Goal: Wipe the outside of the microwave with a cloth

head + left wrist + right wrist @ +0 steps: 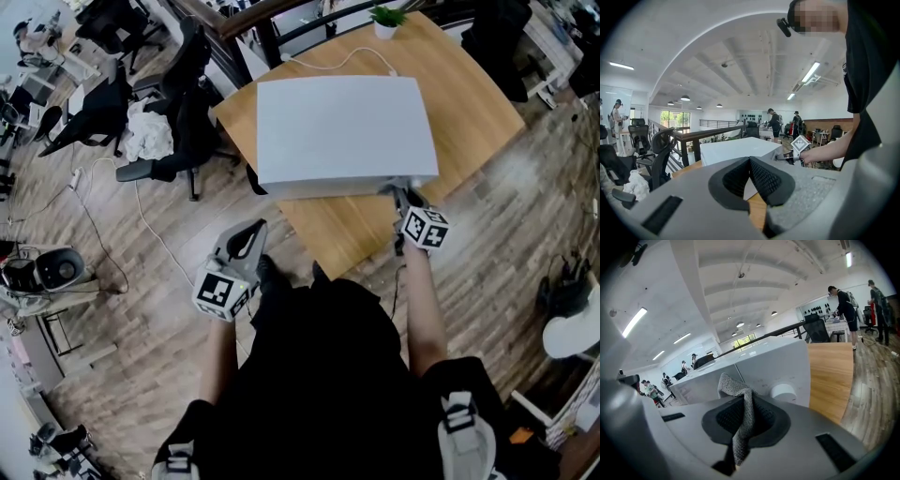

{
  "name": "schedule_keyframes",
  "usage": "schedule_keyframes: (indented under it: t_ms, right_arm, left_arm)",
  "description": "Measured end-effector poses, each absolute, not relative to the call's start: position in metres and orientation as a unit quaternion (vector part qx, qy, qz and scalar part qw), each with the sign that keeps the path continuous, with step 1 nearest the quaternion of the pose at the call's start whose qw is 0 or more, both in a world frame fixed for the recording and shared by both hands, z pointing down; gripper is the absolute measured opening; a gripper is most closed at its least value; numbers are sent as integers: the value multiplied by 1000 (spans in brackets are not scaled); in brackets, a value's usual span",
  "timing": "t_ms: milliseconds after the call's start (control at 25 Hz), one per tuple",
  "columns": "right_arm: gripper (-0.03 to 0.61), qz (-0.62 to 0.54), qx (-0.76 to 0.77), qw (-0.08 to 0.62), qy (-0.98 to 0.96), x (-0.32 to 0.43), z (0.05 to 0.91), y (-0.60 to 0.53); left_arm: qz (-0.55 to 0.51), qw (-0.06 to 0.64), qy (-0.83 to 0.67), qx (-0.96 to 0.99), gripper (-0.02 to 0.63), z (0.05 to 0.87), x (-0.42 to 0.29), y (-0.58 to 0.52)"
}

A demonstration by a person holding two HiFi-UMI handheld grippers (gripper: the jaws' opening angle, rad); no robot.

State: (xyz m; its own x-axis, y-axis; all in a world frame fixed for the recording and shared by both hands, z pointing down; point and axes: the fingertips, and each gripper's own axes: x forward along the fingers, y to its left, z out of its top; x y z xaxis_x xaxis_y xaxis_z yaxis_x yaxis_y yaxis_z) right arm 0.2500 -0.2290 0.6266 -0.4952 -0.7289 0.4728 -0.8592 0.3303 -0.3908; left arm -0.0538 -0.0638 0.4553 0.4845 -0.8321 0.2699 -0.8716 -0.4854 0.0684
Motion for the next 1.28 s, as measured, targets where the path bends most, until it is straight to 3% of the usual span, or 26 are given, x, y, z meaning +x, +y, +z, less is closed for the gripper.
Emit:
schedule_keyframes:
  t_ms: [1280]
  right_arm:
    - [15,317,473,155,-807,223,661,-226]
  left_arm:
    - [103,107,-533,833,2,457,-79,-45]
